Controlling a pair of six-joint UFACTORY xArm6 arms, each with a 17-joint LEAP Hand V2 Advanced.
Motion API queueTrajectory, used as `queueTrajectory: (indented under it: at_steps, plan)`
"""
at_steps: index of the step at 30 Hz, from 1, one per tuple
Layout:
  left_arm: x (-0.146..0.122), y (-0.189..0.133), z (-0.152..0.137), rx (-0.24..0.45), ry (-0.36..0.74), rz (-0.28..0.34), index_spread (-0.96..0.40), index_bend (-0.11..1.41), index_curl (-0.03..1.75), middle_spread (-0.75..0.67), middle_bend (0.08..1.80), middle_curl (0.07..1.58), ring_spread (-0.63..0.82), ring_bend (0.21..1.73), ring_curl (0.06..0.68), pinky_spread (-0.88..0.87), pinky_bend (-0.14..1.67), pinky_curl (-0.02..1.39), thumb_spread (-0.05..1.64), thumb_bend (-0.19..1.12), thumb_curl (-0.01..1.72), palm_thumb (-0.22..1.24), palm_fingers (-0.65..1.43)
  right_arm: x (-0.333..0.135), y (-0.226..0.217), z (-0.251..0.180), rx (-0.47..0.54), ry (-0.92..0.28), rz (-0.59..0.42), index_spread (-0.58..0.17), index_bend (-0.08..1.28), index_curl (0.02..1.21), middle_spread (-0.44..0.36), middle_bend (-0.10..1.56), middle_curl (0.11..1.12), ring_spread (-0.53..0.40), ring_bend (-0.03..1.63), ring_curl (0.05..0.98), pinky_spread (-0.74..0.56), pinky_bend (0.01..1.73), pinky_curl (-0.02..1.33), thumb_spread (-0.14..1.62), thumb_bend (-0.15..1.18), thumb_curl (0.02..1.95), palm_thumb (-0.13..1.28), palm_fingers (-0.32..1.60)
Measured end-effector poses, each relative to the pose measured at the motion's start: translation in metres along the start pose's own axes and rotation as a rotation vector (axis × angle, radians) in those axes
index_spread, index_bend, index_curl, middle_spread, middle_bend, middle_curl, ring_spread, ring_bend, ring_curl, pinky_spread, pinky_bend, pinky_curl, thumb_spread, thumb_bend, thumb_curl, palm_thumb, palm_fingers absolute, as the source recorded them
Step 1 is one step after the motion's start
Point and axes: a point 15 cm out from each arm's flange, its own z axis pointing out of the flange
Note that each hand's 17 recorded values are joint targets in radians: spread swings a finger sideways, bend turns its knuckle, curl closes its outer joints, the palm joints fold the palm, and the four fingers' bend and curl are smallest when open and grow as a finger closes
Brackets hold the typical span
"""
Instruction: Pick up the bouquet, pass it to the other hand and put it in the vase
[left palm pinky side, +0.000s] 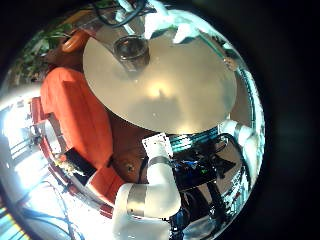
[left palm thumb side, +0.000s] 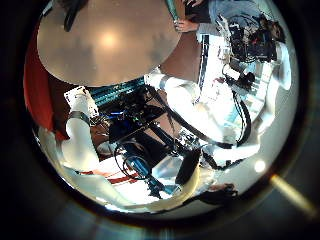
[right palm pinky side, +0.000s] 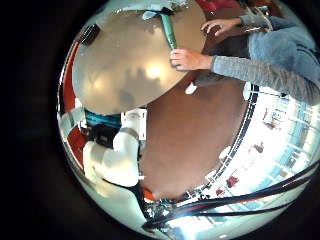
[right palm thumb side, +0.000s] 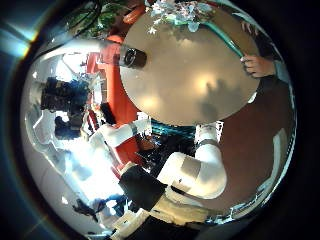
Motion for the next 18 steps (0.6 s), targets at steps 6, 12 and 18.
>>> queueTrajectory:
  at_steps: [6,12,18]
  plan:
    - [-0.0011,0.0025,-0.0013,-0.002,0.011,-0.010,0.10,0.17,0.32,0.47,0.18,0.28,0.58,0.44,0.220,0.56,0.20,0.32,0.92,-0.06,0.20,-0.07,-0.01,0.0096,-0.0026,0.0053,-0.022,-0.019,0.014,-0.338,0.18,0.31,0.014,0.23,0.35,0.098,0.54,0.164,0.44,0.52,0.16,1.11,-0.02,0.25,0.07,0.36]
    - [-0.0025,0.0044,-0.0001,-0.008,0.013,-0.016,0.10,0.17,0.32,0.47,0.18,0.28,0.58,0.44,0.220,0.56,0.20,0.32,0.92,-0.06,0.20,-0.07,-0.01,0.0090,-0.0032,0.0049,-0.020,-0.023,0.010,-0.332,0.17,0.31,0.015,0.23,0.35,0.086,0.56,0.168,0.44,0.51,0.16,1.12,-0.02,0.25,0.07,0.37]
    - [0.0016,0.0083,0.0060,-0.022,0.002,0.014,0.10,0.17,0.32,0.47,0.18,0.28,0.58,0.44,0.220,0.56,0.20,0.32,0.92,-0.06,0.20,-0.07,-0.01,0.0103,-0.0005,0.0032,-0.014,-0.014,0.009,-0.333,0.17,0.31,0.009,0.24,0.35,0.072,0.58,0.169,0.43,0.51,0.16,1.12,-0.02,0.25,0.07,0.39]
